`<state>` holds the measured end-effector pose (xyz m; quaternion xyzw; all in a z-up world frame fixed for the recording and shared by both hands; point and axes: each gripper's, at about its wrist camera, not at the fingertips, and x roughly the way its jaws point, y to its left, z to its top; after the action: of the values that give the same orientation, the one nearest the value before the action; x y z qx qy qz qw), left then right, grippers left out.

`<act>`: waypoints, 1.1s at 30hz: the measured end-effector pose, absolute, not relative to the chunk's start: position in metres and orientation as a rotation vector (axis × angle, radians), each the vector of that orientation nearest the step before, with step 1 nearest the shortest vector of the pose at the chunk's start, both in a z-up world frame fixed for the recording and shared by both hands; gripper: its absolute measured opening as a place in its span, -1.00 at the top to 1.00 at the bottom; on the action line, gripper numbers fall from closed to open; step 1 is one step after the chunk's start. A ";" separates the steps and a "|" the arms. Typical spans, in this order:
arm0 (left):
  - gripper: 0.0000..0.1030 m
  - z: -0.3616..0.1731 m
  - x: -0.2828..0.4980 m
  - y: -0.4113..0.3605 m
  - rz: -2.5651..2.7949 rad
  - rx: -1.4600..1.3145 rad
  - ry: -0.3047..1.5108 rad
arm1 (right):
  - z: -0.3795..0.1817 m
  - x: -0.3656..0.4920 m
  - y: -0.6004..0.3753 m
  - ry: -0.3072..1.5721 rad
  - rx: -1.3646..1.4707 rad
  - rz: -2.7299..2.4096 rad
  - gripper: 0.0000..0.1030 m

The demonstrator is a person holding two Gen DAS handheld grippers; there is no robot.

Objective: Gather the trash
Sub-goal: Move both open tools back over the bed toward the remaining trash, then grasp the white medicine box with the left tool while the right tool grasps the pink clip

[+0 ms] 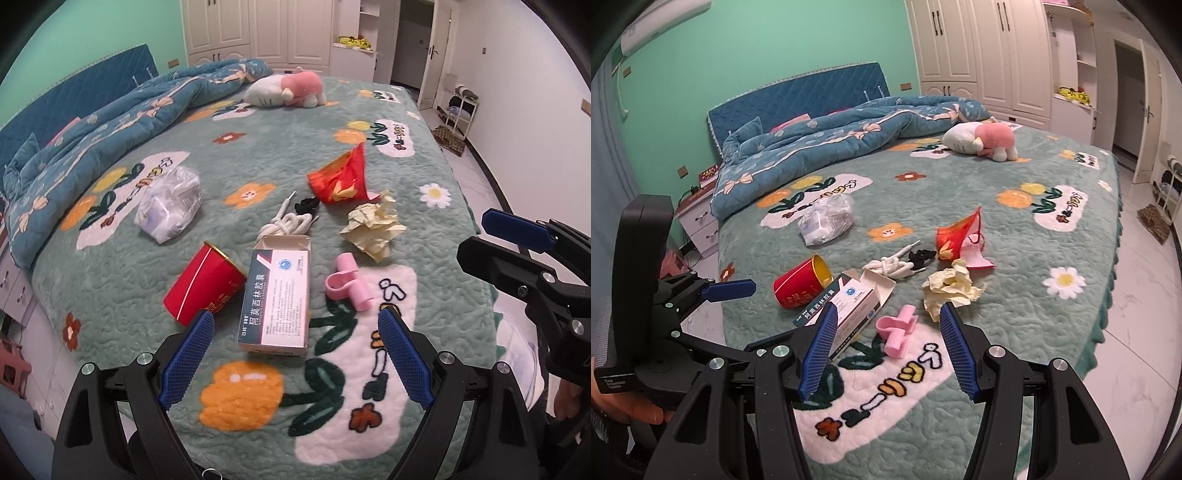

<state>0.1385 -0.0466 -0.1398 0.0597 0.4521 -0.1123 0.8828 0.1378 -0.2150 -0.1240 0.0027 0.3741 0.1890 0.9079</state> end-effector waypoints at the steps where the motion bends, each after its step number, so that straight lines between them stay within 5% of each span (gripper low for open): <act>1: -0.74 -0.142 0.140 -0.045 -0.231 0.122 0.946 | -0.126 0.140 -0.214 0.779 0.004 0.392 -0.13; 33: -0.74 -0.222 0.197 -0.030 -0.224 0.129 1.154 | -0.239 0.208 -0.193 1.032 -0.040 0.401 -0.10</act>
<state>0.1975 -0.0302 -0.2216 0.0609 0.5440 -0.1054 0.8302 0.2077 -0.1927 -0.2386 -0.0192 0.4901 0.1906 0.8504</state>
